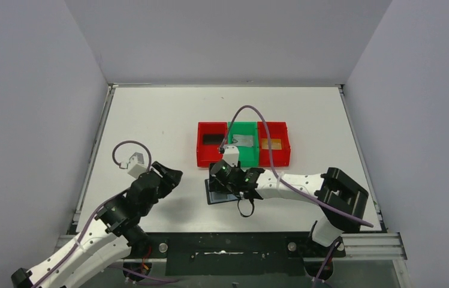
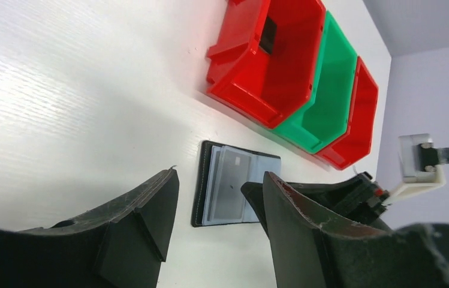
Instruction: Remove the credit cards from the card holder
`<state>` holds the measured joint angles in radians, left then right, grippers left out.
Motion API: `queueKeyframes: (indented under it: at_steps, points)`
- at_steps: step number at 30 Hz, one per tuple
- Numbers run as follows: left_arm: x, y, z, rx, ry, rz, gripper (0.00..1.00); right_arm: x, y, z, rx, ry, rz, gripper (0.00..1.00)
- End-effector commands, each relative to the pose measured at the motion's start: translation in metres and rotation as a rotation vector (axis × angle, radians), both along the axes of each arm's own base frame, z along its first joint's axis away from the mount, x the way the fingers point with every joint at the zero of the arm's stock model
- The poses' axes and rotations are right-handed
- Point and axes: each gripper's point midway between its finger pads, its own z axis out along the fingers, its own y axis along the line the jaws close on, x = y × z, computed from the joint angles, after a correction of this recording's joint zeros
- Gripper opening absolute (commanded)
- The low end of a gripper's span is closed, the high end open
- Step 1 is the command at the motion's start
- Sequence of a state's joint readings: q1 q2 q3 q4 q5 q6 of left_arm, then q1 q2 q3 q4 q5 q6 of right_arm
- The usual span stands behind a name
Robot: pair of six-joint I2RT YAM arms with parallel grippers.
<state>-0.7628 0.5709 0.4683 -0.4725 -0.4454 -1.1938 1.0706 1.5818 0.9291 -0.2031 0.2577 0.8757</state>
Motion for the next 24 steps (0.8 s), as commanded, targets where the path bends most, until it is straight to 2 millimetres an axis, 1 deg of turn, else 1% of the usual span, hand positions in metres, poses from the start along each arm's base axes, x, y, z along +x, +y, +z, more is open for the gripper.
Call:
queueKeyframes:
  at_steps: [1,5,9,12,16,19,24]
  points:
    - [-0.005,0.034,0.003,0.023,-0.013,0.129,0.53,0.006,-0.013,-0.009,-0.151,-0.019,-0.019,0.60]
    - [-0.009,0.039,0.005,0.032,-0.009,0.134,0.54,0.002,-0.008,-0.020,-0.181,0.013,0.014,0.61]
    - [-0.009,0.036,0.004,0.034,-0.003,0.125,0.53,0.000,0.002,-0.026,-0.176,0.028,0.054,0.63]
    - [-0.007,0.032,0.003,0.036,0.000,0.110,0.54,-0.001,0.002,-0.031,-0.190,0.043,0.055,0.63]
    - [-0.006,0.028,0.001,0.037,0.010,0.096,0.54,-0.005,-0.003,-0.041,-0.218,0.071,0.045,0.63]
    - [-0.006,0.023,-0.001,0.034,0.016,0.079,0.53,-0.007,-0.008,-0.049,-0.233,0.089,0.035,0.59]
    - [-0.003,0.009,-0.002,0.030,0.013,0.018,0.54,-0.008,-0.012,-0.056,-0.217,0.117,0.024,0.43]
